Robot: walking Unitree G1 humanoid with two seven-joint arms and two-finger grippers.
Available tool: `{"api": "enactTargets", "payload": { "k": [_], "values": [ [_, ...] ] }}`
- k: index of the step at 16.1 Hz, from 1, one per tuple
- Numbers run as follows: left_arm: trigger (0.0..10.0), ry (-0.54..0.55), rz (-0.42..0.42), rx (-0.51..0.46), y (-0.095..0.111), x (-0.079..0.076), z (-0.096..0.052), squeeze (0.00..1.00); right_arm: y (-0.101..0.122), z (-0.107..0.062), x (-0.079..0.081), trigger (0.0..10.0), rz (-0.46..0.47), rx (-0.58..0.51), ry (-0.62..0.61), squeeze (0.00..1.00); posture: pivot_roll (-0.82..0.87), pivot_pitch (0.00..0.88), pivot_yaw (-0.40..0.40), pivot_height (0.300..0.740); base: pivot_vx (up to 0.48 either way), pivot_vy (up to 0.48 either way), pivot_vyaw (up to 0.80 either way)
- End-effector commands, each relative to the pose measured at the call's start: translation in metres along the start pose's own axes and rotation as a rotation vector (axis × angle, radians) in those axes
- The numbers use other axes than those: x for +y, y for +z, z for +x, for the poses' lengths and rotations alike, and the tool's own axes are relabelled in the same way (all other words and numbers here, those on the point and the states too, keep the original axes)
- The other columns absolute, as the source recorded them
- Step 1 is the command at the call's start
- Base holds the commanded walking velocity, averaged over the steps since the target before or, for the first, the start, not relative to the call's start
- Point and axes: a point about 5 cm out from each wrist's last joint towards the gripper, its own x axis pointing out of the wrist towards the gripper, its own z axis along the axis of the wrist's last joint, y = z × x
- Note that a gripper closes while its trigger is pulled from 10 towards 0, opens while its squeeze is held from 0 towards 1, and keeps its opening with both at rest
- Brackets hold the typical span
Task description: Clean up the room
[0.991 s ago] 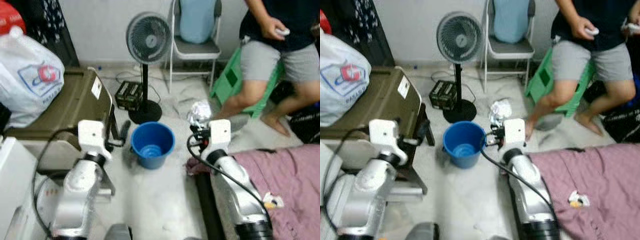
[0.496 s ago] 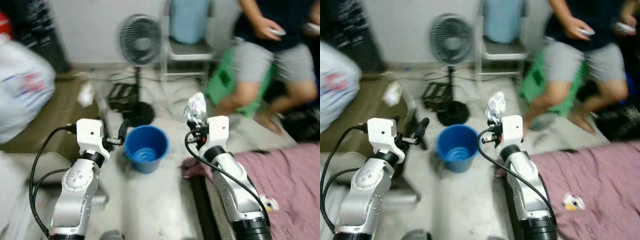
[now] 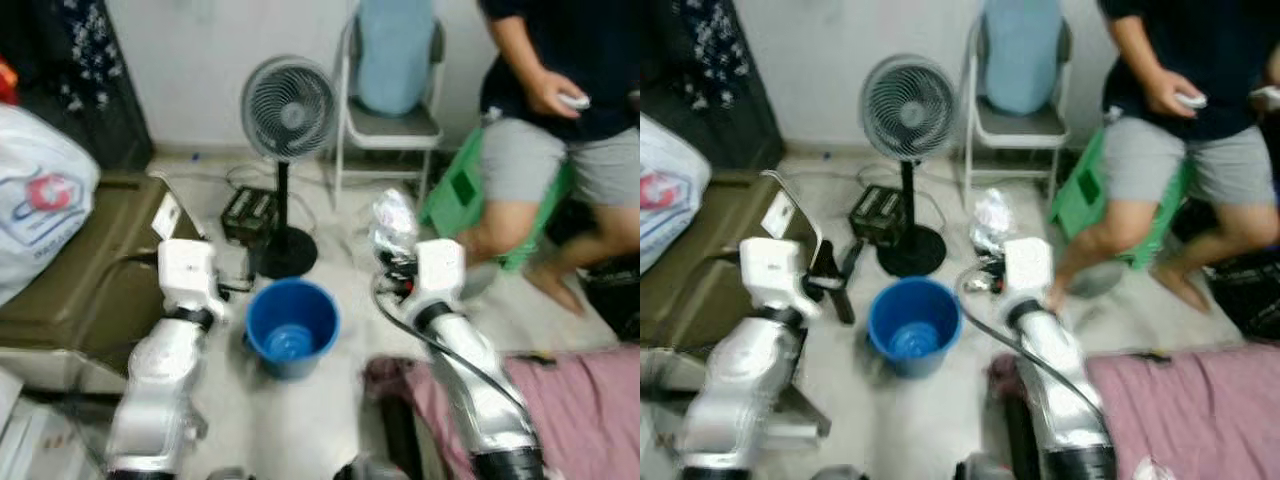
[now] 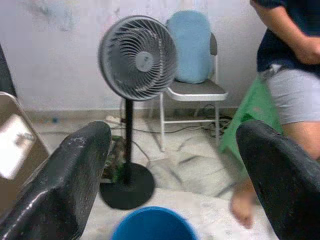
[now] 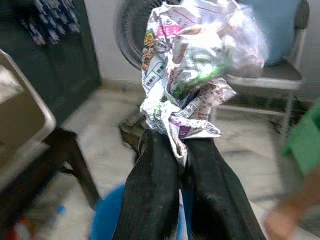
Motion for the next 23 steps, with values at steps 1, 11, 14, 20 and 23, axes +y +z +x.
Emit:
{"api": "enactTargets", "payload": {
  "k": [1, 11, 14, 20, 23],
  "values": [
    [10.0, 0.03, 0.031, 0.01, 0.0, 0.0086, -0.0025, 0.0, 0.0082, 0.0041, 0.0075, 10.0, 0.006, -0.036, 0.02, 0.0, -0.01, 0.049, -0.068, 0.74, 0.0, 0.0, 0.8],
    [10.0, 0.003, 0.016, -0.006, 0.0022, 0.0053, -0.002, 0.0, 0.0067, 0.0047, 0.0076, 10.0, 0.009, -0.029, 0.011, 0.0, -0.01, 0.053, -0.066, 0.74, 0.103, 0.0, 0.48],
    [10.0, 0.001, 0.017, -0.004, 0.0016, 0.0059, -0.0032, 0.0, 0.0061, 0.0048, 0.0068, 10.0, 0.005, -0.025, 0.005, 0.0, -0.01, 0.054, -0.066, 0.74, 0.398, 0.0, 0.0],
    [10.0, -0.001, 0.016, -0.004, 0.0013, 0.0061, -0.0037, 0.0, 0.0061, 0.005, 0.0038, 10.0, 0.043, -0.025, -0.018, 0.0, -0.02, 0.055, -0.065, 0.74, 0.399, 0.0, 0.0],
    [10.0, 0.0, 0.014, -0.003, 0.001, 0.0057, -0.003, 0.0, 0.0054, 0.0059, 0.0033, 10.0, 0.039, -0.019, -0.021, 0.0, -0.02, 0.056, -0.068, 0.74, 0.394, 0.0, 0.0]
  ]
}}
